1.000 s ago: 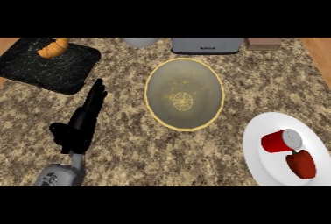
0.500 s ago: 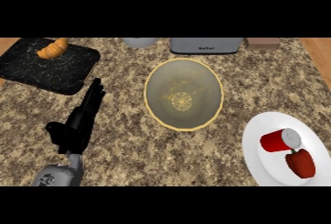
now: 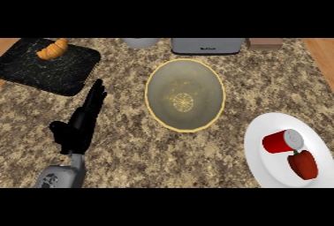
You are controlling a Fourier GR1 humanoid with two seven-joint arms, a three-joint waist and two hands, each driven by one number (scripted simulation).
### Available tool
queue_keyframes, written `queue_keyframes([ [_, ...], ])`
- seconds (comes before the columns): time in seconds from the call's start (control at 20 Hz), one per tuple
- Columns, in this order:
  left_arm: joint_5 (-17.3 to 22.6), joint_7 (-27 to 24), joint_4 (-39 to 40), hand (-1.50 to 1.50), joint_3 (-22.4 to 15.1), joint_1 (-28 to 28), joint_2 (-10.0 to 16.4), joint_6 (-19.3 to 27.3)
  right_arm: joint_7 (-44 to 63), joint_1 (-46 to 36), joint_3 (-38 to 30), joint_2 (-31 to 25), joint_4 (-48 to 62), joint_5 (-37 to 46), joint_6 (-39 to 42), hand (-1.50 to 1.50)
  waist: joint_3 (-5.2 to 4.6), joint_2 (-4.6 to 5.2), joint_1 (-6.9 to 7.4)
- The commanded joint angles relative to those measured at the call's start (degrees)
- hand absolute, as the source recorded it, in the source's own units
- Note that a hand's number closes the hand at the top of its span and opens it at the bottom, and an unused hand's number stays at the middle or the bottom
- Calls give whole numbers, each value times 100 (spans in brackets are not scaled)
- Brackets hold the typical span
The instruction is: Pick the bell pepper from the plate and place it in the bowl
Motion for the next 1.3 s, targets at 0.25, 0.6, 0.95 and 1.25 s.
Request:
queue_keyframes([
  [0.25,-158,393,-121,0,82,-272,-168,-2,-122,18,1,703,161,231,264,-150,1,2,-4],
  [0.6,-234,217,19,0,179,-248,-204,-134,-767,-478,-288,588,1477,436,467,-150,3,8,11],
  [0.95,-223,197,-154,0,361,-87,-201,-326,-488,-634,-97,1021,1184,956,106,-150,1,2,12],
  [1.25,-536,149,-84,0,108,-135,-434,-46,-1245,-481,184,1086,1878,2074,-790,-150,3,2,5],
])
